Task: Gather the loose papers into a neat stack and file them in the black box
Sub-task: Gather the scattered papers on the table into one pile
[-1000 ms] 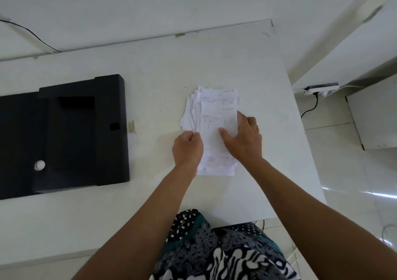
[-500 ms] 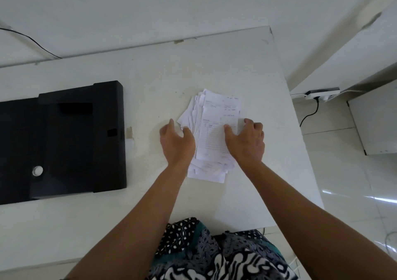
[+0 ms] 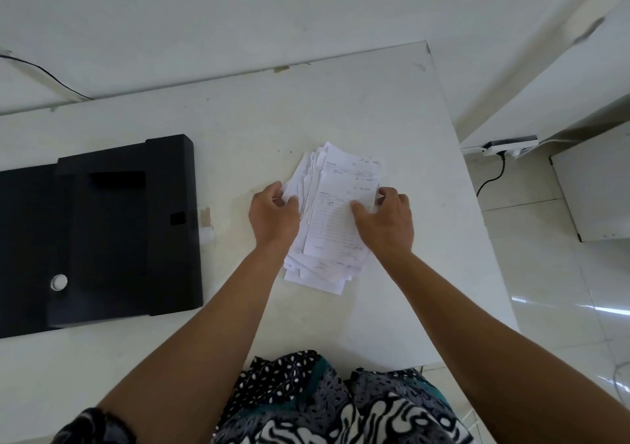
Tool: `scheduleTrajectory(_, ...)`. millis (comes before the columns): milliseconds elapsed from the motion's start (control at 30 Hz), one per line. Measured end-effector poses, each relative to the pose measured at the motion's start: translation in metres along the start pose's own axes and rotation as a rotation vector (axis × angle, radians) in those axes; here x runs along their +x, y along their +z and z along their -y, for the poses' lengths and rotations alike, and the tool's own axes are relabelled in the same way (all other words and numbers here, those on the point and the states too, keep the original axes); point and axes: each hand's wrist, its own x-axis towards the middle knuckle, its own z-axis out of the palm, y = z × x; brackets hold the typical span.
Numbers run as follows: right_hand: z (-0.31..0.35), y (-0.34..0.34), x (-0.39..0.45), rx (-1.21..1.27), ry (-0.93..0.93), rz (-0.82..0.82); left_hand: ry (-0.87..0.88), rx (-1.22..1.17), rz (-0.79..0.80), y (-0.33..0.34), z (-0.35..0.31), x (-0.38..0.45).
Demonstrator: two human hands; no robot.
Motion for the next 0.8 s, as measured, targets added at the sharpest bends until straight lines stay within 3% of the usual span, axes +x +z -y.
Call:
scheduleTrajectory(133, 0.008, 0.013, -0.002, 0.076, -0.026, 0.042, -0.001, -0.066, -0.029, 0.002, -0.007, 0.003)
scheduleTrajectory(267, 0.007, 0.010, 0.003, 0.158, -0.006, -0.002, -0.215, -0.207, -0.157, 0.001, -0.004, 0.007)
scheduleTrajectory(433, 0.010, 0.003, 0.018, -0.079, -0.110, -0.018, -0.334, -0.291, -0.178, 0.001, -0.001, 0.013)
scheduleTrajectory(500, 0.013, 0.001, 0.022, -0.111, -0.135, 0.004, -0.296, -0.273, -0.194, 0.001, -0.004, 0.019)
scheduleTrajectory(667, 0.013, 0.000, 0.022, -0.081, -0.165, 0.006, 0.001, -0.140, -0.217, 0.000, -0.019, 0.030)
scheduleTrajectory(800, 0.020, 0.004, 0.025, -0.078, -0.230, 0.056, 0.059, -0.079, -0.111, 0.002, -0.028, 0.038)
